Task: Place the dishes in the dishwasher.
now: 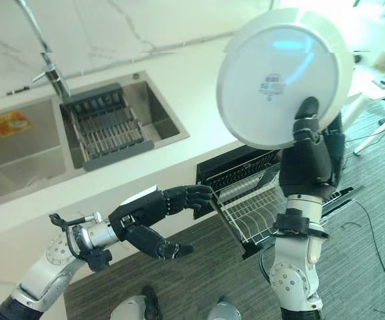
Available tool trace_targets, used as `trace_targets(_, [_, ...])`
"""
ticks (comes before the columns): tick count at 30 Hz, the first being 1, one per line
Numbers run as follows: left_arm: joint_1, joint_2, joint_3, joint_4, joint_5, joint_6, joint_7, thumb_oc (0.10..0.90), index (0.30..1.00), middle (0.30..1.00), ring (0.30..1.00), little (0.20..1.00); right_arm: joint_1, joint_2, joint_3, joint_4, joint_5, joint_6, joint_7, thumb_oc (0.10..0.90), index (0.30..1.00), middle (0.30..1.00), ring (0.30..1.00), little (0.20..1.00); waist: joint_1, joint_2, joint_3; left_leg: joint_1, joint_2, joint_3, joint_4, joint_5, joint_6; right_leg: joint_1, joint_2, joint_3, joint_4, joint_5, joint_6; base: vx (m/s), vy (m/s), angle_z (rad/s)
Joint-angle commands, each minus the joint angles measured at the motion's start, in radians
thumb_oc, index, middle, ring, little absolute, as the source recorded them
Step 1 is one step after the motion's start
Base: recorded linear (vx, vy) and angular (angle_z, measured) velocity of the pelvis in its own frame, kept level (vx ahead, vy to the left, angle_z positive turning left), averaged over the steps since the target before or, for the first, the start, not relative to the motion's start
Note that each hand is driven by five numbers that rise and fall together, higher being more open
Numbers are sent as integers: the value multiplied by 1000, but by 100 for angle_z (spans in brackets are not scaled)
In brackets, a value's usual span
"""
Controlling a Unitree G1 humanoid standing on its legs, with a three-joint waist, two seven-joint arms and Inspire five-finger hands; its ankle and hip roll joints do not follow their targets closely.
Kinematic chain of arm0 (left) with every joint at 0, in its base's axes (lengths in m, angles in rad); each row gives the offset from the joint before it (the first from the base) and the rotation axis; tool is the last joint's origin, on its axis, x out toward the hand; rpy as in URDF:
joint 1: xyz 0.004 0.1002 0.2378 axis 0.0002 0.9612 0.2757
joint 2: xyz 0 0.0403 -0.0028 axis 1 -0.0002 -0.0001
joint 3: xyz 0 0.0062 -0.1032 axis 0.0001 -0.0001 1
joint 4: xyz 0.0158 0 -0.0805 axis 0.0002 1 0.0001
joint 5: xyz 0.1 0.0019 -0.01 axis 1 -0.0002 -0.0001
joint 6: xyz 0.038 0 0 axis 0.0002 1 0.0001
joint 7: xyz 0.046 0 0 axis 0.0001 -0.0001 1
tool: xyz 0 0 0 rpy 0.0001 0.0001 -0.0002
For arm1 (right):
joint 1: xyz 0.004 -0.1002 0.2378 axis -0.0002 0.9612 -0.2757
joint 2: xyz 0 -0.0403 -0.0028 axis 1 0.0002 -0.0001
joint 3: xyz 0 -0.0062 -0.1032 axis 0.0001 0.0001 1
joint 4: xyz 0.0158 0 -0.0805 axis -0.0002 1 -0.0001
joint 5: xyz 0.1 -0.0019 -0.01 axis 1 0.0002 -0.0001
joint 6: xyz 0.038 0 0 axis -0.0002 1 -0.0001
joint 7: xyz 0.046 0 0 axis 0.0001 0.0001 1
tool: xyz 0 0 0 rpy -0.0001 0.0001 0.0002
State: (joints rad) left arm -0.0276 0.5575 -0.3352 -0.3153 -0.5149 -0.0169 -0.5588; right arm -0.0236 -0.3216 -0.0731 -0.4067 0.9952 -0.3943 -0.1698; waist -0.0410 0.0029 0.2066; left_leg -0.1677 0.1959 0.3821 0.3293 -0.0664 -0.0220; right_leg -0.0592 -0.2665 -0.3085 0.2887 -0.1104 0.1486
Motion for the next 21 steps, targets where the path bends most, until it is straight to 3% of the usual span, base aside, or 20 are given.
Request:
trace_targets(1, [-39,-26,-53,-77,-40,18,-27,800,900,900,900,900,-95,-22,-38,-77,-122,-120,-11,400,300,300,300,300,-8,-5,-74,146,-30,-21,-29,-160,6,-14,-23,15,11,27,37,41,-138,-14])
trace_targets(2, [-33,-29,-71,-56,-30,39,-22,800,900,900,900,900,-98,-32,-40,-67,-154,-125,-41,400,300,300,300,300,-15,-3,-76,149,-25,-16,-29,-158,3,-16,-15,21,11,23,35,57,-196,-30])
trace_targets(3, [-8,-37,-125,20,-66,101,17,800,900,900,900,900,-112,-63,-47,-21,-305,-140,-108,400,300,300,300,300,-33,4,-80,154,-10,-3,-29,-152,-5,-23,8,37,11,12,28,45,-170,-34])
trace_targets(8, [51,-67,-167,297,16,122,127,800,900,900,900,900,-116,-139,-69,89,-581,-107,-251,400,300,300,300,300,-43,6,-90,159,11,9,-29,-146,-18,-26,30,43,11,0,12,33,-144,-15])
trace_targets(9, [90,-86,-147,443,0,100,146,800,900,900,900,900,-107,-191,-88,118,-806,-86,-349,400,300,300,300,300,-40,10,-91,154,20,8,-29,-138,-24,-27,36,41,11,-2,6,11,-139,-5])
trace_targets(10, [108,-99,-127,515,13,82,164,800,900,900,900,900,-99,-223,-92,130,-916,-66,-372,400,300,300,300,300,-36,10,-91,153,27,11,-29,-133,-29,-26,36,34,11,-4,3,13,-138,-2])
trace_targets(13, [157,-160,-38,731,34,29,200,800,900,900,900,900,-86,-313,-93,171,-1083,5,-349,400,300,300,300,300,-18,5,-94,149,40,12,-29,-122,-41,-23,37,14,11,-7,-1,15,-108,6])
trace_targets(15, [192,-187,16,843,82,-38,227,800,900,900,900,900,-81,-359,-82,220,-1144,26,-321,400,300,300,300,300,-1,-2,-94,143,41,1,-29,-118,-48,-22,39,6,11,-10,-3,14,-125,12])
trace_targets(16, [237,-222,95,964,167,-159,259,800,900,900,900,900,-75,-392,-76,284,-1110,63,-283,400,300,300,300,300,20,-11,-94,133,41,-17,-29,-113,-55,-19,41,-5,11,-14,-7,9,-114,18])
trace_targets(21, [272,-278,197,1127,188,-226,278,800,900,900,900,900,-98,-356,-31,458,-1166,88,-286,400,300,300,300,300,56,-13,-86,123,36,-45,-29,-108,-60,-11,39,-24,11,-19,-15,5,-46,18])
